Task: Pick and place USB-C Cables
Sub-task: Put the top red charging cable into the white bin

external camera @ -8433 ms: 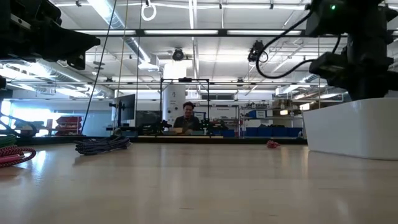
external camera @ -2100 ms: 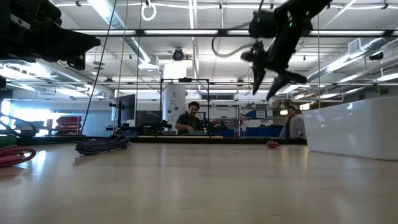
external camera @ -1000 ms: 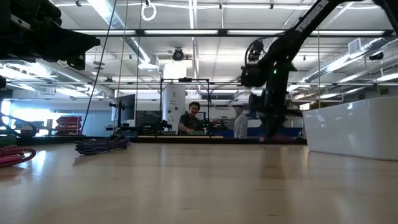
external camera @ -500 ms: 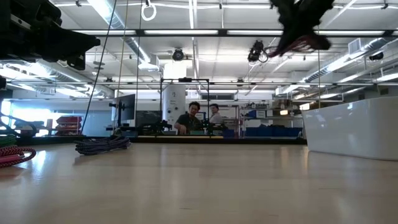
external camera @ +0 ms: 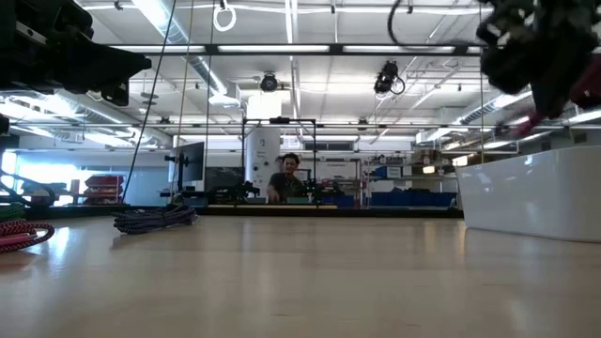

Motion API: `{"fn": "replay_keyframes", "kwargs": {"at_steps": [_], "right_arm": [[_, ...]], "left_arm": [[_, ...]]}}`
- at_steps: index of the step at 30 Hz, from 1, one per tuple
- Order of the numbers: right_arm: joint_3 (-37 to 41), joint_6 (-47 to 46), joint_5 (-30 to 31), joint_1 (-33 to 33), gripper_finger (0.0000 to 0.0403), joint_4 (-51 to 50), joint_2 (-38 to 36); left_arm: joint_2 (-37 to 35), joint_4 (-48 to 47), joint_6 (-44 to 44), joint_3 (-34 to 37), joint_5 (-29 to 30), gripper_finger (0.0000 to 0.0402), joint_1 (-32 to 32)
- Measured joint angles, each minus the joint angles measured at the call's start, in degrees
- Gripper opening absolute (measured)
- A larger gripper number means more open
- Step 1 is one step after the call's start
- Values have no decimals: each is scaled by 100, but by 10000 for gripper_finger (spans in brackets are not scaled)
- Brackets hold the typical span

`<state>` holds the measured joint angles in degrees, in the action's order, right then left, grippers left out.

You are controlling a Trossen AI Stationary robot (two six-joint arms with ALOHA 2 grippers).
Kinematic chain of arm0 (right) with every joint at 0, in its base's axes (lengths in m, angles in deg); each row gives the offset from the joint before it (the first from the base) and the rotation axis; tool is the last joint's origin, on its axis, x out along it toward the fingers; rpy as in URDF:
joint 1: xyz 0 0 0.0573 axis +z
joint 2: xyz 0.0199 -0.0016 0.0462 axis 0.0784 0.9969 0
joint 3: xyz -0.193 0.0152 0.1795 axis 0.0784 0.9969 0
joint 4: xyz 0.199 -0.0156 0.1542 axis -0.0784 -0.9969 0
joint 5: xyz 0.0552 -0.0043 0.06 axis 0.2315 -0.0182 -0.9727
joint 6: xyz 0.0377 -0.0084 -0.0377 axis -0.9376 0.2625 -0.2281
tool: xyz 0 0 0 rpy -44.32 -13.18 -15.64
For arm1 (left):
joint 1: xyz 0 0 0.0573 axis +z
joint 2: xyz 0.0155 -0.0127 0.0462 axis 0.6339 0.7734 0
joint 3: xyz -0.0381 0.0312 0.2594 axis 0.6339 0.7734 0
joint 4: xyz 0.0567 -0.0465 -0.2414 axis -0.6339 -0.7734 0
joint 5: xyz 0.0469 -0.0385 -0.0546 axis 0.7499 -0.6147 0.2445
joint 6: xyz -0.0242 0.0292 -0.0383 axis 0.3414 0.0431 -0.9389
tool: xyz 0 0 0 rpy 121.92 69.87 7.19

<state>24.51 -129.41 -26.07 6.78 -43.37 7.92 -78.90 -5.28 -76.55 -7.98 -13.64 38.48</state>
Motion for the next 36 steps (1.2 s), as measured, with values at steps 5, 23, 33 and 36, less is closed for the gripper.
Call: {"fn": "replay_keyframes", "kwargs": {"at_steps": [5, 23, 33, 36], "right_arm": [[1050, -410, 37, -372, 14, 1137, -2], [1671, 14, 1597, -638, 26, 2037, 799], [1671, 119, 1600, -638, 56, 2322, 1203], [1669, 164, 1454, -638, 76, 2319, 1175]], "left_arm": [[0, -1, 2, -2, 0, 25, -1], [0, -1, 1, -2, 0, 27, 0], [0, -1, 2, -1, 0, 34, -2], [0, -1, 1, 0, 0, 36, -2]]}}
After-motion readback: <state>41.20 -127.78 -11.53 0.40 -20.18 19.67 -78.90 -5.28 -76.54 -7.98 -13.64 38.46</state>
